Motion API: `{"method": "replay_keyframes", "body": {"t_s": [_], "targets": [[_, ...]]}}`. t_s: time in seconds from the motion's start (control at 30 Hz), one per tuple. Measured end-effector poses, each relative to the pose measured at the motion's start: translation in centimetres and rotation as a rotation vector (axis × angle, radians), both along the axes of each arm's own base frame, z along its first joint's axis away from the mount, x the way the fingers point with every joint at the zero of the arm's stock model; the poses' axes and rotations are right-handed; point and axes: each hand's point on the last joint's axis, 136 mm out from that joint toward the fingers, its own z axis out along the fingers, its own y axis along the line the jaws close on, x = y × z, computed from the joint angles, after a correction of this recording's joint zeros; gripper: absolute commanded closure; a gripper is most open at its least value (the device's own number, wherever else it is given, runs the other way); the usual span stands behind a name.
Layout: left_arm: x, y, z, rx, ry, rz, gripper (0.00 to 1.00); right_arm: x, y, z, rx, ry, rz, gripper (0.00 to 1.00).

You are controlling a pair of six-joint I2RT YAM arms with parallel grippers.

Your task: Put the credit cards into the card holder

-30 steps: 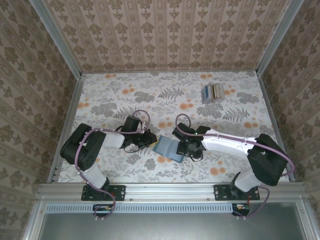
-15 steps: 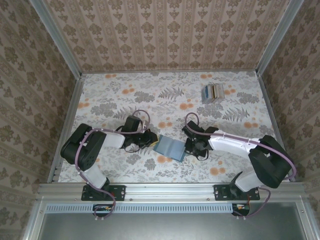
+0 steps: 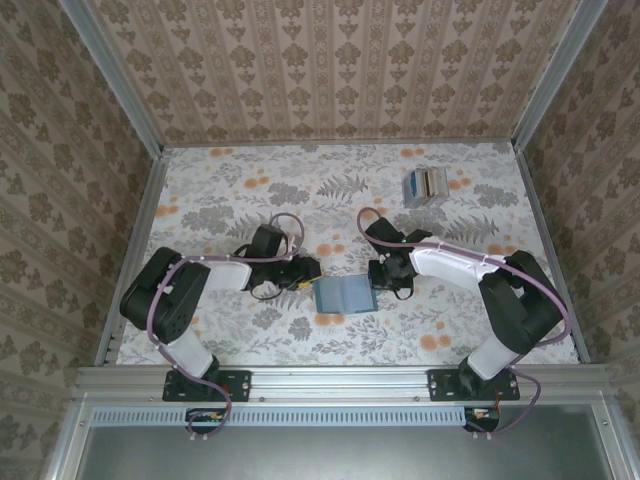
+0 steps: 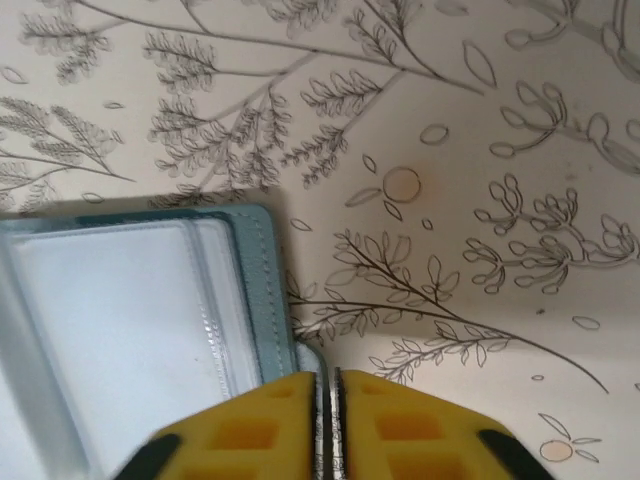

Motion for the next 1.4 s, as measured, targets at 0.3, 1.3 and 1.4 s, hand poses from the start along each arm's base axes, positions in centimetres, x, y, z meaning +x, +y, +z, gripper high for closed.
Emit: {"method": "replay_keyframes", "body": {"t_s": [0.3, 1.3, 1.4], "targets": [[1.2, 2.5, 2.6, 0.150, -0.129, -0.019, 0.49, 1.2, -0.8, 3.2, 0.020, -0.095, 0.021, 0.48], [-0.4, 7.5, 6.6, 0.254, -0.274, 0.017, 0.47, 28.5, -18.4, 9.3, -0.049, -0.458, -0.170, 0.34], [-1.0, 7.9, 6.2, 0.261, -0.272, 0.020, 0.47, 28.6, -18.3, 8.0, -0.037, -0.425, -0.164, 0.35]]}}
